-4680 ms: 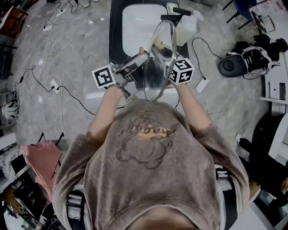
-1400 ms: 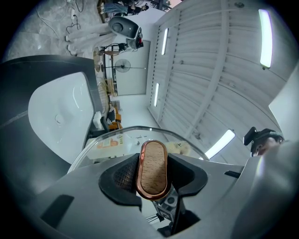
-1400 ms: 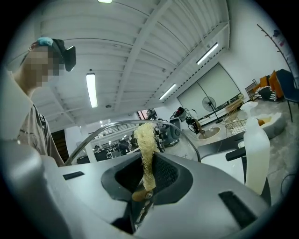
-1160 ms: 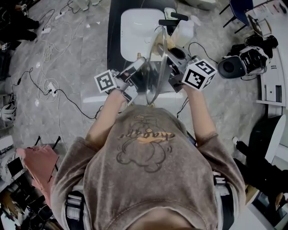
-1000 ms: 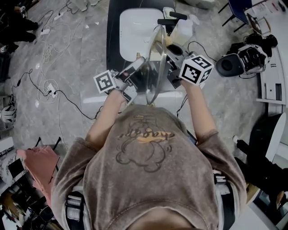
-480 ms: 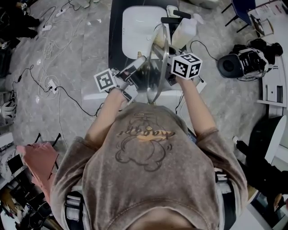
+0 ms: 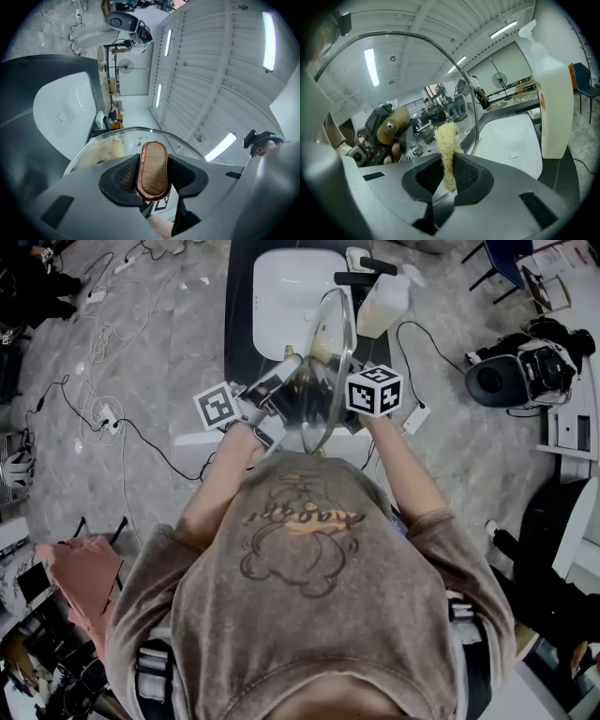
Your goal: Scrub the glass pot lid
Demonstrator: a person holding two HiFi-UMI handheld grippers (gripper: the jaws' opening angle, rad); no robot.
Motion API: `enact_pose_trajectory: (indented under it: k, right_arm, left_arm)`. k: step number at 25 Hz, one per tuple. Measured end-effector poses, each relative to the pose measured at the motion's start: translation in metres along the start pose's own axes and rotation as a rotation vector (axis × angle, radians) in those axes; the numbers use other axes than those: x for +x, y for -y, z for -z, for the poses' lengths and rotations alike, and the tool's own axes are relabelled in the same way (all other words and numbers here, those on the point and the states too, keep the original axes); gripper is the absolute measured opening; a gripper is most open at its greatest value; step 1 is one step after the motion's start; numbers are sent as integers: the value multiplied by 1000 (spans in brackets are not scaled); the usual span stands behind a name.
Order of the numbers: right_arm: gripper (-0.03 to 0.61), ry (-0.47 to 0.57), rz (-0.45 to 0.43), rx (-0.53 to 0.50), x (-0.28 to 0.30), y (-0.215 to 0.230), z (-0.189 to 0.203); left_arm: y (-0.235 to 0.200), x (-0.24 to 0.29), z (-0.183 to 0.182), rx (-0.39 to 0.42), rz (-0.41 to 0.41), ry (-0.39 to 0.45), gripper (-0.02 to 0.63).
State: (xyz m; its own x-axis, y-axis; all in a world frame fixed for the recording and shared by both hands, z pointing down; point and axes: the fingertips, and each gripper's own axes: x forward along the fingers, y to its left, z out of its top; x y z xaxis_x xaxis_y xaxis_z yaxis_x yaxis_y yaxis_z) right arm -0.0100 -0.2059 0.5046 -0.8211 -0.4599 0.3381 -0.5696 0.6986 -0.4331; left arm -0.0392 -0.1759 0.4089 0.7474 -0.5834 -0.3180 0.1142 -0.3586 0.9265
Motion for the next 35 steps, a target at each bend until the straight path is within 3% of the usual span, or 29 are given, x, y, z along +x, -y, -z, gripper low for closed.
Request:
enact_pose_trajectory:
  k: [11, 18, 27, 35]
  right_arm:
    - [41, -73, -105, 46, -22, -47, 40]
    - [41, -92, -195, 28, -44, -80, 44]
    - [41, -6, -304, 28, -82, -118, 4]
    - [41, 105, -321, 37, -105, -131, -43]
  left_arm:
    - [0, -2, -5, -3, -1, 37, 183]
    - [-5, -2, -9, -7, -5, 50, 183]
    - [-8, 0, -11, -6, -14, 54, 183]
    - [-13, 1, -12, -14, -23, 54, 183]
